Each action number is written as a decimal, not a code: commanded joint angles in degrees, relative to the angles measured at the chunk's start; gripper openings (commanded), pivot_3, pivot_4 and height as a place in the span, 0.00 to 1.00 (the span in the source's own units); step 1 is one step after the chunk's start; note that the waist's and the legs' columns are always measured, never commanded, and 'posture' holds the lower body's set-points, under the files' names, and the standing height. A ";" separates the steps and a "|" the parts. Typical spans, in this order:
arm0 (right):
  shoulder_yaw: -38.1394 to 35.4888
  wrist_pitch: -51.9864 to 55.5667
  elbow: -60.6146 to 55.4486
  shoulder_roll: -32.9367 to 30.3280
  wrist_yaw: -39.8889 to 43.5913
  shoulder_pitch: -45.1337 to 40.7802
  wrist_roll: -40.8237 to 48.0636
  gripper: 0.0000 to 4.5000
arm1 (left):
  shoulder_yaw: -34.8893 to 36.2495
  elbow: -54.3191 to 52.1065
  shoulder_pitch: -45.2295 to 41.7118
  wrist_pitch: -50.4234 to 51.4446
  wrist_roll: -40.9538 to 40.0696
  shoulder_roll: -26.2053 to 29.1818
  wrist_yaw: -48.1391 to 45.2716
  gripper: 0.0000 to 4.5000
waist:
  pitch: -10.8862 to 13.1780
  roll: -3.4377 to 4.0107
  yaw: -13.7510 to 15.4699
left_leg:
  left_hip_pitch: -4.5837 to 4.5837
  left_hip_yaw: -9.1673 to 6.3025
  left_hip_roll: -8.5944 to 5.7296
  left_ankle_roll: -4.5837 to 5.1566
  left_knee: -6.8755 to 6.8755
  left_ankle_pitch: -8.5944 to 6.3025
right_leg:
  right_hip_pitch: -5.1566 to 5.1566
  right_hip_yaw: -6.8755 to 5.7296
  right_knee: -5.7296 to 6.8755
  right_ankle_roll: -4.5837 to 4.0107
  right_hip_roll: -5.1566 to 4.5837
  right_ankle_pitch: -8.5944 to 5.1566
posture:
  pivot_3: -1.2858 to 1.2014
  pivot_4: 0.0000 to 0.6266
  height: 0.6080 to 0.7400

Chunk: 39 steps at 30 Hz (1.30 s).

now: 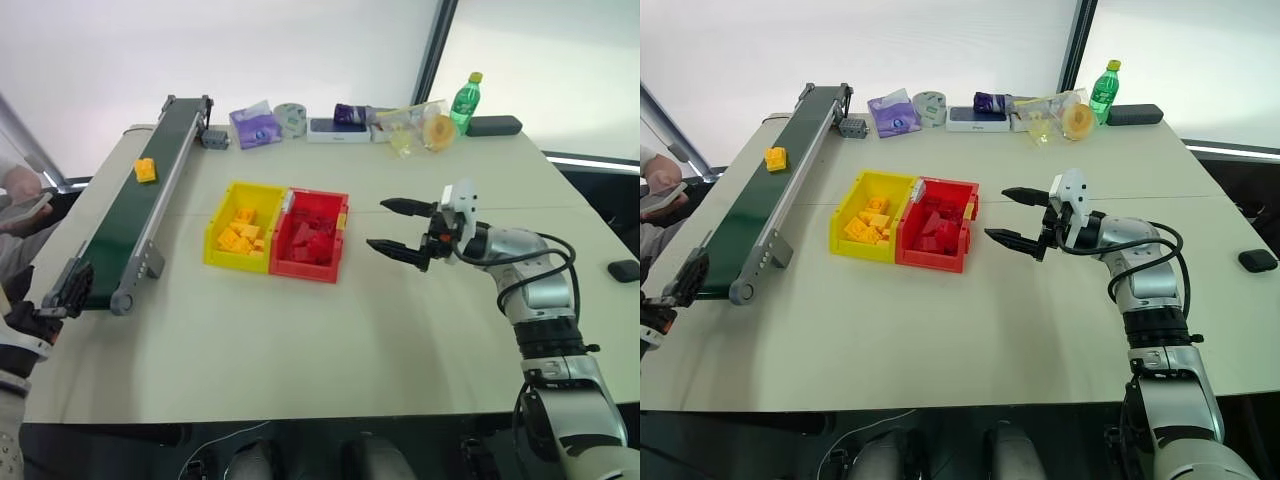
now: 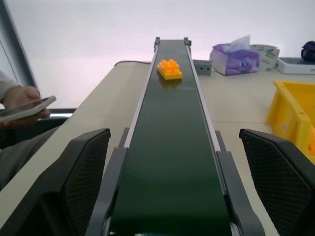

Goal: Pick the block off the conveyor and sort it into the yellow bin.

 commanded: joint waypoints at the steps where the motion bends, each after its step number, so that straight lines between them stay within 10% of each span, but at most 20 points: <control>1: -0.74 -0.88 -1.02 -0.23 -0.07 -1.30 0.40 1.00 | 0.07 -0.73 -0.81 -1.22 0.63 1.14 0.68 0.99 | 0.00 0.00 -0.05 | 0.00 0.00 0.00 0.00 0.00 0.00 | 0.00 0.00 0.00 0.00 0.00 0.00 | 0.52 0.24 1.00; 39: -0.83 -0.71 -2.95 -0.15 -1.34 0.20 0.71 1.00 | -12.55 13.69 -26.20 26.20 4.41 9.97 15.20 0.99 | 0.00 0.00 0.00 | 0.00 0.06 -0.02 -0.02 0.00 0.01 | -0.03 0.01 0.00 0.02 -0.01 0.01 | 0.52 0.24 1.00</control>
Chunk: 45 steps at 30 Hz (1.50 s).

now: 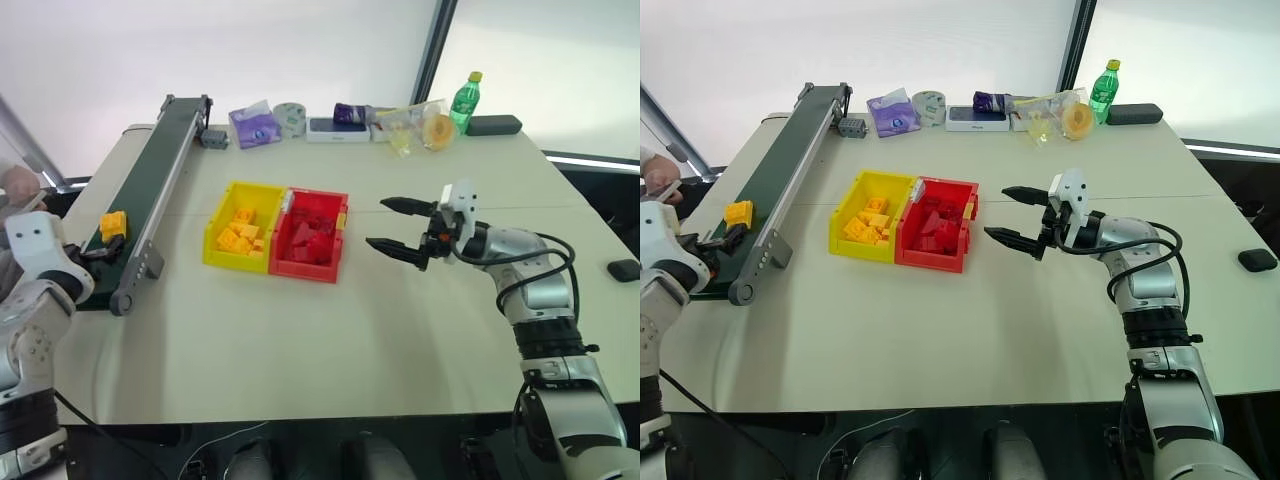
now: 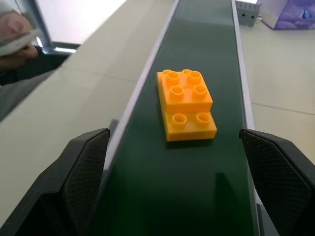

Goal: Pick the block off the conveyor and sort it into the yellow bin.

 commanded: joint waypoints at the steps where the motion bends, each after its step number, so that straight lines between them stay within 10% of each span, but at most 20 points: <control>1: -0.97 -0.63 -2.47 -0.32 -0.28 0.15 0.68 1.00 | -1.28 0.03 -1.00 -0.22 2.25 1.41 -0.21 0.99 | 0.00 0.00 0.01 | 0.00 0.00 0.00 0.00 0.00 0.00 | 0.00 0.00 0.00 0.00 0.00 0.00 | 0.52 0.24 1.00; 5: -1.00 -0.60 -2.61 -0.41 -0.37 0.25 0.68 1.00 | -1.89 0.35 -0.58 -0.39 3.48 1.41 -1.16 0.93 | 0.00 0.00 -0.01 | 0.00 0.00 0.00 0.00 0.00 0.00 | 0.00 0.00 0.00 0.00 0.00 0.00 | 0.52 0.24 1.00; 12: -0.91 -0.61 -2.47 -0.32 -0.39 0.10 0.72 1.00 | -0.42 -0.11 -1.17 -0.87 3.09 0.09 -1.73 0.29 | 0.00 0.00 0.09 | 0.00 0.00 0.00 0.00 0.00 0.00 | -0.01 0.00 0.01 0.00 -0.01 0.00 | 0.52 0.24 1.00; 24: -0.95 -0.77 -1.91 -0.32 -0.37 -0.31 0.63 1.00 | -11.18 -7.99 -9.00 -4.28 0.50 -3.79 -9.99 0.29 | 0.00 0.00 0.70 | 0.00 0.01 -0.03 0.00 0.04 0.00 | 0.02 0.00 0.02 0.01 -0.01 0.01 | 0.52 0.24 1.00; 34: -0.89 -0.53 -2.84 0.02 -1.29 -0.21 0.66 1.00 | -21.65 9.73 -22.80 -11.90 9.20 -16.20 -5.97 0.29 | 0.00 0.00 1.42 | -0.01 0.01 -0.19 0.00 0.14 0.00 | 0.04 0.00 0.04 0.04 0.09 0.02 | 0.52 0.24 1.00; 35: -0.94 -0.52 -3.07 -0.11 -1.37 -0.11 0.64 1.00 | -20.63 10.49 -23.39 -12.77 7.76 -17.34 -6.75 0.52 | 0.00 0.00 1.28 | -0.01 0.03 -0.19 0.00 0.12 0.00 | 0.02 0.01 0.03 0.04 0.10 0.02 | 0.52 0.24 1.00; 39: -1.34 -0.19 -3.75 -0.59 -1.62 0.35 0.87 1.00 | -20.55 10.73 -24.85 -13.75 7.82 -17.50 -8.39 0.93 | 0.00 0.00 1.24 | -0.01 0.02 -0.13 -0.01 0.09 0.01 | -0.01 0.01 0.03 0.04 0.10 0.02 | 0.52 0.24 1.00; 45: -1.36 0.11 -4.49 -0.71 -1.88 0.84 1.09 1.00 | -17.90 4.11 -20.88 -14.73 7.37 -13.26 -10.19 0.99 | 0.00 0.00 1.20 | -0.01 0.02 -0.13 -0.02 0.09 0.02 | -0.01 0.01 0.04 0.04 0.08 0.02 | 0.52 0.24 1.00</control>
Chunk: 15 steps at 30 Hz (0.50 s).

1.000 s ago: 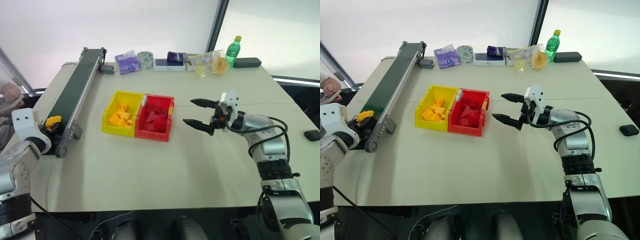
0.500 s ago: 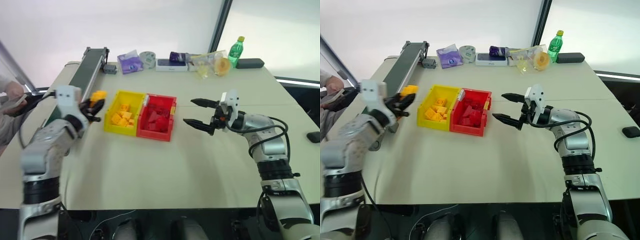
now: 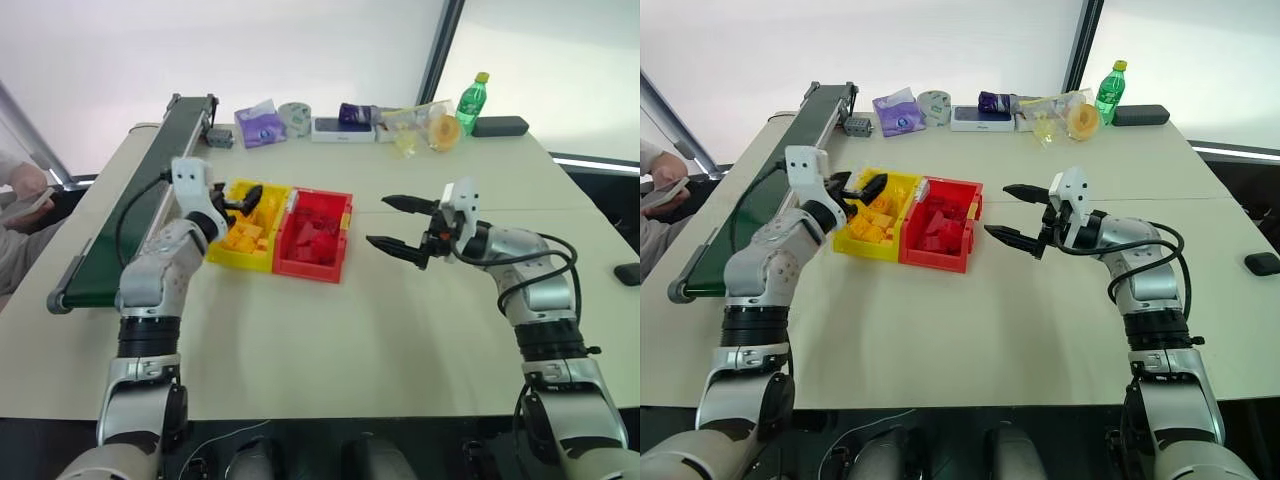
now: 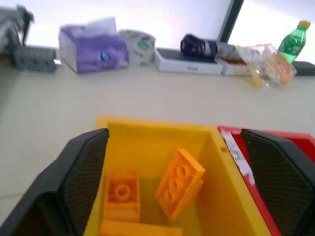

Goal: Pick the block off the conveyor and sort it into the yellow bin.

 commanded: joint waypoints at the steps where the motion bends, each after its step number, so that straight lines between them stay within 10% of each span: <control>1: -1.22 -0.06 -2.57 -0.61 -0.11 -0.06 1.02 1.00 | 4.52 -6.54 2.76 -0.79 -1.67 3.47 -2.03 0.99 | 0.00 0.00 -0.12 | 0.00 0.00 0.00 0.00 0.00 0.00 | 0.00 0.01 0.00 0.00 0.00 0.00 | 0.52 0.24 1.00; 15: -0.53 -0.26 -1.09 -0.33 1.34 -0.80 0.81 1.00 | 17.34 -16.57 26.87 4.52 -6.18 23.17 -17.27 0.99 | 0.00 0.00 0.22 | 0.00 -0.01 0.12 0.00 -0.01 -0.01 | 0.01 -0.02 0.00 -0.01 -0.09 -0.01 | 0.52 0.24 1.00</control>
